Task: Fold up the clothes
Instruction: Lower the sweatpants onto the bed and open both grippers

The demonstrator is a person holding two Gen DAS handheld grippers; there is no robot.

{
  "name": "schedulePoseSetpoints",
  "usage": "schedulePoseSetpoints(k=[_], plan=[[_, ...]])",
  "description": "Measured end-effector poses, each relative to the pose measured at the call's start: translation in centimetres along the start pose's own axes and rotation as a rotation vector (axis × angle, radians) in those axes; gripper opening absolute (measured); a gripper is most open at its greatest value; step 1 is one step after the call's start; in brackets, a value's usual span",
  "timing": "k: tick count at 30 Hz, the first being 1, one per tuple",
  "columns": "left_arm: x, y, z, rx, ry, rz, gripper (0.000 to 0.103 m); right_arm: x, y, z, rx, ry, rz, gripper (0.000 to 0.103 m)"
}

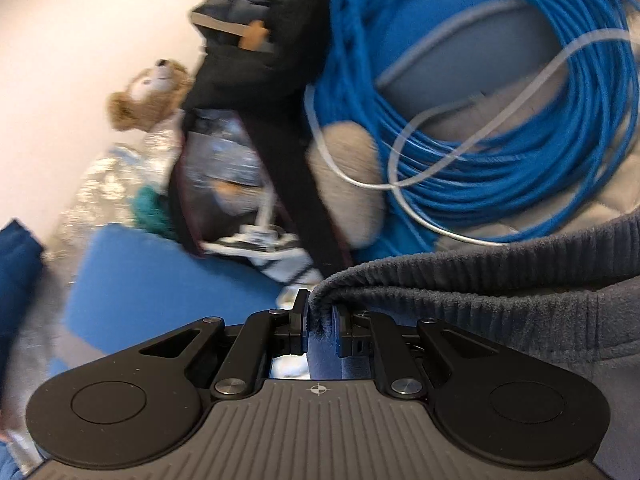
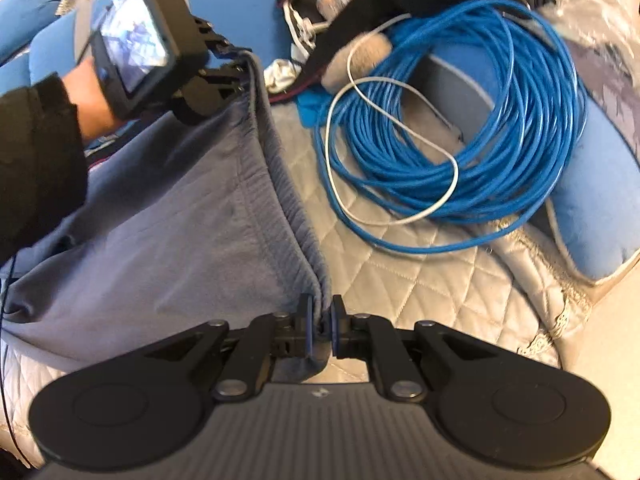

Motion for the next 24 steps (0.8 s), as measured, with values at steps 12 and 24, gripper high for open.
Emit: schedulePoseSetpoints(k=[12, 24], plan=[[-1.4, -3.9, -1.6, 0.061, -0.074, 0.179, 0.050, -0.8, -2.5, -0.5, 0.073, -0.030, -0.012, 0.011], [7.4, 8.7, -4.0, -0.014, 0.422, 0.053, 0.077, 0.6, 1.2, -0.3, -0.043, -0.036, -0.033, 0.098]])
Point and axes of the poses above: each gripper's, at about its wrist camera, not at the fingertips, and y roughly against the way its jaws point, x to its left, z to its top, the point moved 2 cm from there along -y, roughly the way its jaws point, and after that the axes turned 2 degrees about z, right-handed, at the moved point
